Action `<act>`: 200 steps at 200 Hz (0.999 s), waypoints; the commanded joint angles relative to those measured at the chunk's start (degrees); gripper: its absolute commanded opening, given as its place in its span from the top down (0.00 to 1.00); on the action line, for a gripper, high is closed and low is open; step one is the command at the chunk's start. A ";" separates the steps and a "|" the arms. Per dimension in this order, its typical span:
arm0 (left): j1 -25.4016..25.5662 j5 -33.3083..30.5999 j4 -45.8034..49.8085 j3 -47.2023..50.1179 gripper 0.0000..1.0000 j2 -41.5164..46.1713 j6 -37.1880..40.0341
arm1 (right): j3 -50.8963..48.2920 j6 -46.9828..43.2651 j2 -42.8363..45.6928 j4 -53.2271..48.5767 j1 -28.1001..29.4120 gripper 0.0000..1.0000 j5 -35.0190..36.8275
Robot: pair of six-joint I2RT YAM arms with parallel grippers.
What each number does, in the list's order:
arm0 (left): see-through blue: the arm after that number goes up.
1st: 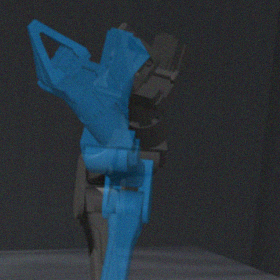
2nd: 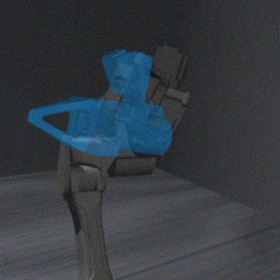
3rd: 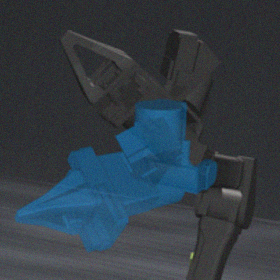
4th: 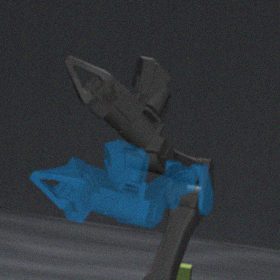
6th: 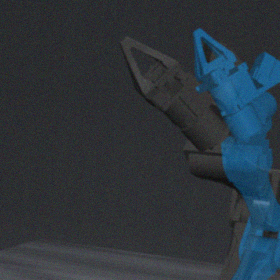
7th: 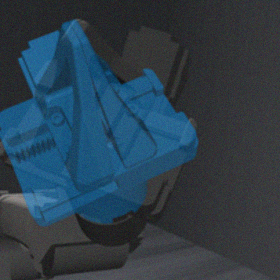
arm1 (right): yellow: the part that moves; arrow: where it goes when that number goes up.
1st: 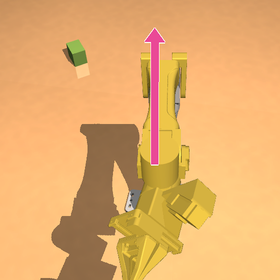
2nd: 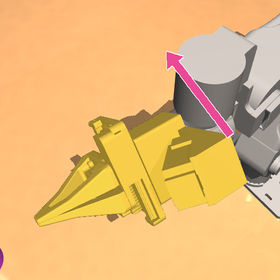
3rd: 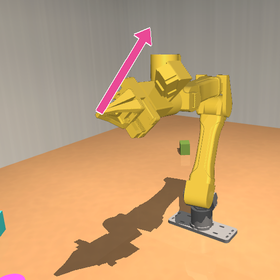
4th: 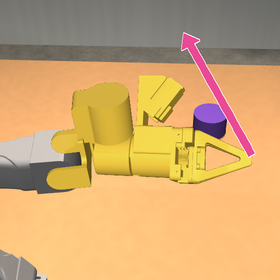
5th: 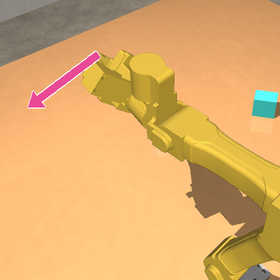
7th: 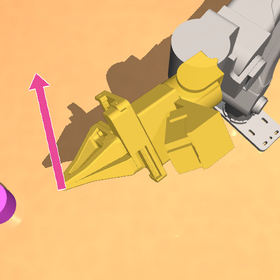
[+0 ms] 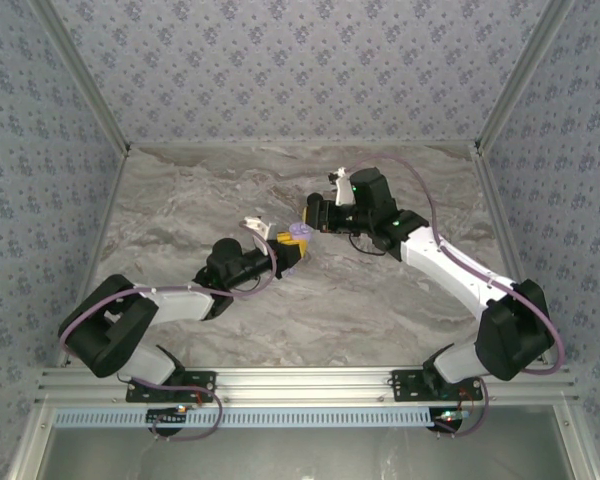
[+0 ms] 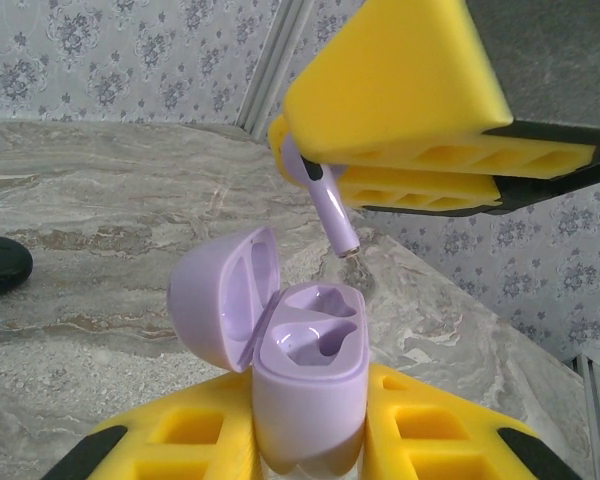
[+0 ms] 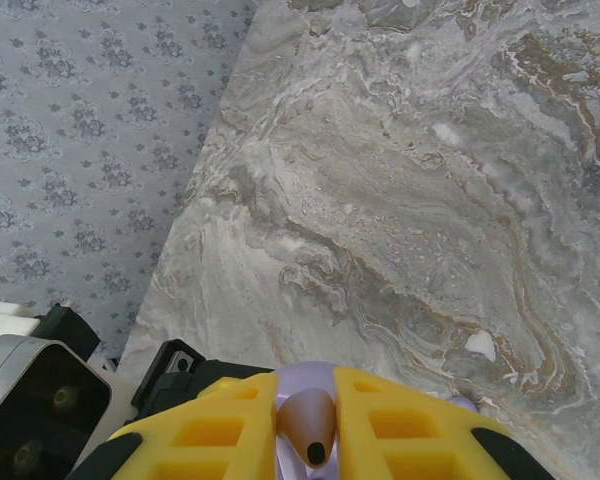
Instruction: Insert the wireless bluetooth earbuds into the charging case
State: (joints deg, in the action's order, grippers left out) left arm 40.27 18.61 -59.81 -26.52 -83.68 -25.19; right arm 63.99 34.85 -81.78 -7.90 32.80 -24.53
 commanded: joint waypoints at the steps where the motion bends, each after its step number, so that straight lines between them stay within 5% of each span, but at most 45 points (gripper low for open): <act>1: 0.38 0.15 -1.20 -1.94 0.76 1.45 -0.56 | 1.93 -1.54 -0.61 0.23 0.51 0.81 -0.69; 200: 0.38 -1.92 2.24 -2.92 0.76 4.19 -1.53 | 1.18 -2.46 -1.29 -0.83 1.96 0.81 -1.14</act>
State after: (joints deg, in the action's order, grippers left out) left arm 40.27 17.32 -56.66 -26.94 -81.01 -25.96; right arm 64.03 33.41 -82.61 -8.08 34.15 -24.88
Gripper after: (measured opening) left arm 0.243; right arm 0.196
